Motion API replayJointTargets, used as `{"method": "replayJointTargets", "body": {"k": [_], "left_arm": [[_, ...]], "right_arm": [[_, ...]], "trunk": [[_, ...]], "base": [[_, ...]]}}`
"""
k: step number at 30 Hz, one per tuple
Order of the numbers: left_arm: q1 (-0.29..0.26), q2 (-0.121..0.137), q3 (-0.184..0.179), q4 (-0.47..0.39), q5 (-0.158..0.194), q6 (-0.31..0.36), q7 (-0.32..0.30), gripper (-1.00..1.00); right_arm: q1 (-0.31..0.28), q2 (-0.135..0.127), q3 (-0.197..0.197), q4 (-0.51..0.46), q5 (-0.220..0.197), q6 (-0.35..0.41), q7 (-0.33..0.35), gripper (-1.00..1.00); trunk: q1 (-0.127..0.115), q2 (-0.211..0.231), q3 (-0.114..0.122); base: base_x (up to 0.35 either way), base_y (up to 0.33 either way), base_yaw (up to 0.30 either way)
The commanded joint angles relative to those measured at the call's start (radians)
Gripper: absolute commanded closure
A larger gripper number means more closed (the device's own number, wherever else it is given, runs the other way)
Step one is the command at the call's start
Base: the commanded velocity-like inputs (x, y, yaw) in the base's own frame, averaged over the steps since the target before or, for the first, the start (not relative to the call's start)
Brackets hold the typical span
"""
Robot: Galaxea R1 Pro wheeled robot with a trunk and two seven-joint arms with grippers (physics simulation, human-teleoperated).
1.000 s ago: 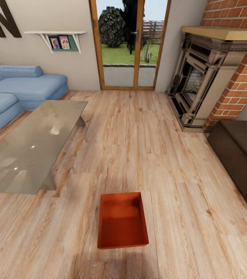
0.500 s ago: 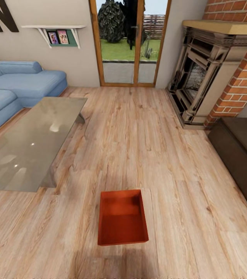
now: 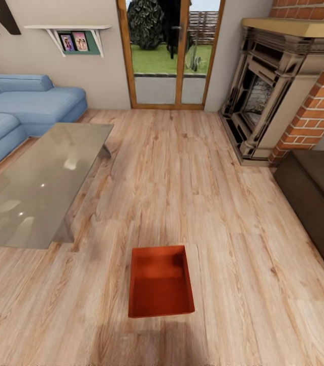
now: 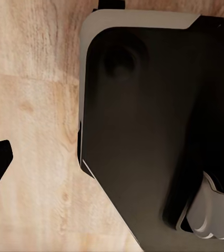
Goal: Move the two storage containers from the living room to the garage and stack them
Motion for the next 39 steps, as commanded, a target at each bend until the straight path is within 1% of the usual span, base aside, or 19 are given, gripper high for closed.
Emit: {"method": "replayJointTargets", "body": {"k": [1,39], "left_arm": [[-0.001,0.000,0.000,0.001,0.010,-0.002,-0.005,-1.00],[-0.001,0.000,0.000,0.001,0.011,-0.002,-0.005,-1.00]], "right_arm": [[0.000,0.000,0.008,0.000,-0.008,-0.002,-0.004,-1.00],[0.000,0.000,0.009,0.000,-0.008,-0.002,-0.004,-1.00]], "trunk": [[0.000,-0.001,-0.002],[0.000,-0.001,-0.063]], "base": [[0.000,0.000,0.000],[0.000,0.000,0.000]]}}
